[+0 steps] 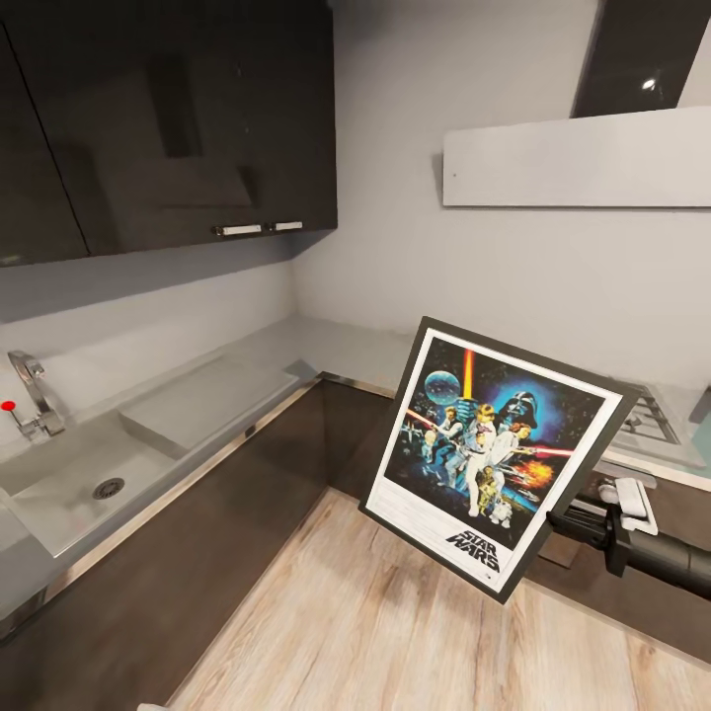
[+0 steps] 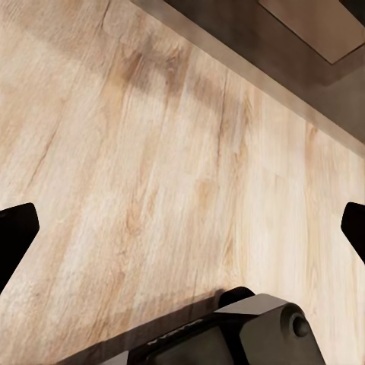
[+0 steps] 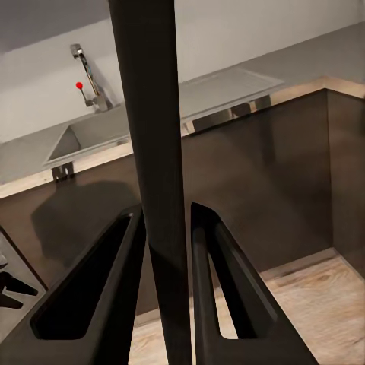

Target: Pick up the poster from the kitchen countertop and hang it on one of the wall nails in the kitchen.

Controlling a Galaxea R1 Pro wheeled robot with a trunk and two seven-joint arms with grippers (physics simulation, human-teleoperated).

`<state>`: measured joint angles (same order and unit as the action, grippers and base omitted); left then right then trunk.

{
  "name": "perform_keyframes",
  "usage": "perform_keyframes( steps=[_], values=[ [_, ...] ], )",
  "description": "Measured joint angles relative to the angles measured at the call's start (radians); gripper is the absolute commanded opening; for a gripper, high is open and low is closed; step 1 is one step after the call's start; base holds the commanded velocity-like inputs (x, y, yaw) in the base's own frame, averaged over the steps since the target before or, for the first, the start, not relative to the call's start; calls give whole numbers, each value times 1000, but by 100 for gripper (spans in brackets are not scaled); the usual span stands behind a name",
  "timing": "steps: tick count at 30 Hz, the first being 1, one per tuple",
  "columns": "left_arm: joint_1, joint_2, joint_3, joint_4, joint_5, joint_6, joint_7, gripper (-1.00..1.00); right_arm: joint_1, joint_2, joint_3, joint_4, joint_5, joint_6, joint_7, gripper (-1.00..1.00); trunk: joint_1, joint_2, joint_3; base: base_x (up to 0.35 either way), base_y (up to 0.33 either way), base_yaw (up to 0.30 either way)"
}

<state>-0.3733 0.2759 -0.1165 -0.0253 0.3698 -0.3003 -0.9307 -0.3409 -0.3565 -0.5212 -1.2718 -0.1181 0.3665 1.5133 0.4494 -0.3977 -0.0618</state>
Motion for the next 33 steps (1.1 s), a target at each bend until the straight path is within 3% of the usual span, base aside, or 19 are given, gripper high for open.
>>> perform_keyframes(
  steps=[7,16,22,30,33],
  values=[
    [0,0,0,0,0,0,-1,100,0,0,0,0,-1,-1,0,-100,0,0,0,0,0,19],
    [0,-1,-1,0,0,0,0,100,-1,1,2,-1,1,-1,0,-100,0,0,0,-23,-21,239],
    [0,-7,-1,1,0,-4,19,100,0,1,2,-2,33,-1,-1,-100,0,0,0,-192,-164,216],
    [0,-17,-1,1,-1,-6,43,100,0,12,2,-3,49,-2,-3,-100,1,0,0,-276,-203,23],
    [0,-17,-1,1,-1,-6,44,100,0,14,2,-3,51,-3,-48,-100,1,0,0,-289,-197,1]
  ],
)
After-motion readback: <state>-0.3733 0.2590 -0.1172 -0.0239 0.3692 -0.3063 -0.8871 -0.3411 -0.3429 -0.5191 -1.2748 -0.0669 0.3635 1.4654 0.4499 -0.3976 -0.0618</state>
